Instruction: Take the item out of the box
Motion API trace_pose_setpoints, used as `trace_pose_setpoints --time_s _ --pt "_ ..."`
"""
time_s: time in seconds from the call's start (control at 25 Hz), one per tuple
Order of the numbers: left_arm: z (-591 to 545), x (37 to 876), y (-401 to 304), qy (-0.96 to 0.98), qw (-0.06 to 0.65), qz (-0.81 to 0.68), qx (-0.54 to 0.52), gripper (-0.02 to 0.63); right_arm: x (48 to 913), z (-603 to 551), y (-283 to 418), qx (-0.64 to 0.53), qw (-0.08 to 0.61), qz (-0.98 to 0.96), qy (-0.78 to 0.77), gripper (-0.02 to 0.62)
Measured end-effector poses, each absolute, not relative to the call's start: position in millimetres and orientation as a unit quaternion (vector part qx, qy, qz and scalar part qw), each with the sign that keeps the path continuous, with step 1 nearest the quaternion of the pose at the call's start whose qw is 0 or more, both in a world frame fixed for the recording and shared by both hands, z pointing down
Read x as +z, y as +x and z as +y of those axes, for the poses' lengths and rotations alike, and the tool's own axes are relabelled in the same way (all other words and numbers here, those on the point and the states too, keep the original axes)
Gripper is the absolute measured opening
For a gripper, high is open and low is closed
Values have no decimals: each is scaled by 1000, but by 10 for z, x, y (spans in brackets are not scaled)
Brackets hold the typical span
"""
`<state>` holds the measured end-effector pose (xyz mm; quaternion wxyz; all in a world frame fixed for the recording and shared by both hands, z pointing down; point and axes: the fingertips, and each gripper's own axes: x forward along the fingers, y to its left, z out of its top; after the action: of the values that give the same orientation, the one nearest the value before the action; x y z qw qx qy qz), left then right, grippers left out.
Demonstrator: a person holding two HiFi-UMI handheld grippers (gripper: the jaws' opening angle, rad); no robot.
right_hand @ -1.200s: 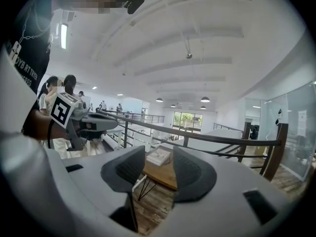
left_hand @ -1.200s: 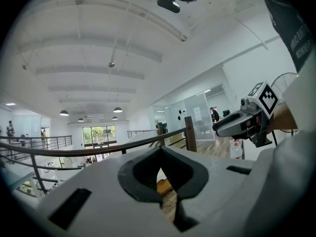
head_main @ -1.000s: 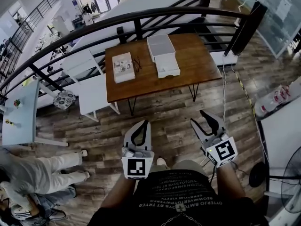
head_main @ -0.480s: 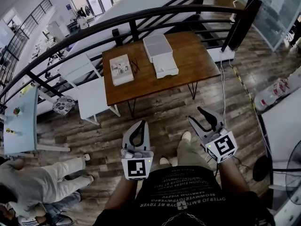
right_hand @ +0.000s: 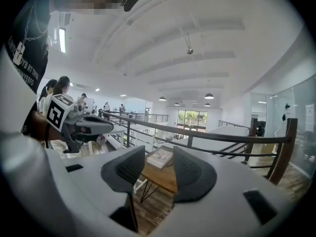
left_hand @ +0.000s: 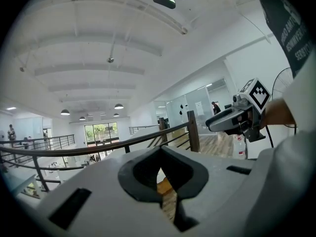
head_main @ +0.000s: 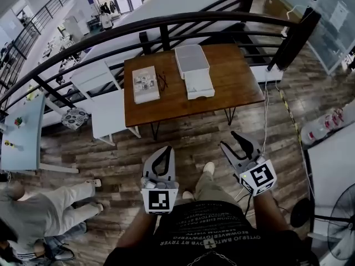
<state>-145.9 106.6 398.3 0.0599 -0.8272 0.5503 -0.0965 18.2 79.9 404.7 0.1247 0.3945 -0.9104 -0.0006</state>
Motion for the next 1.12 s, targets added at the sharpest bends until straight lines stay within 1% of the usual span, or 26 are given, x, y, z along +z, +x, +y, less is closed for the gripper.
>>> trace_pose_setpoints --time_s 0.16,0.28,0.36,0.48,0.72,1.12 --pt "822 3997 -1465 -821 71 556 -104 5 4135 550 155 6 123 -915 384 175" --pt "640 4041 -1473 -816 52 568 -89 5 4197 370 158 10 122 -917 380 175" --pt "514 4085 -1492 -813 45 572 -97 5 4228 236 158 14 117 -918 378 175" --pt "276 4107 -1466 -808 35 581 -92 5 4245 -5 221 16 124 -917 378 175" --pt "-93 4086 -1372 -803 45 585 -104 5 4228 -354 311 19 119 -919 376 175" --pt "-590 3990 -1131 -805 57 583 -94 5 4249 -822 460 22 115 -923 365 175"
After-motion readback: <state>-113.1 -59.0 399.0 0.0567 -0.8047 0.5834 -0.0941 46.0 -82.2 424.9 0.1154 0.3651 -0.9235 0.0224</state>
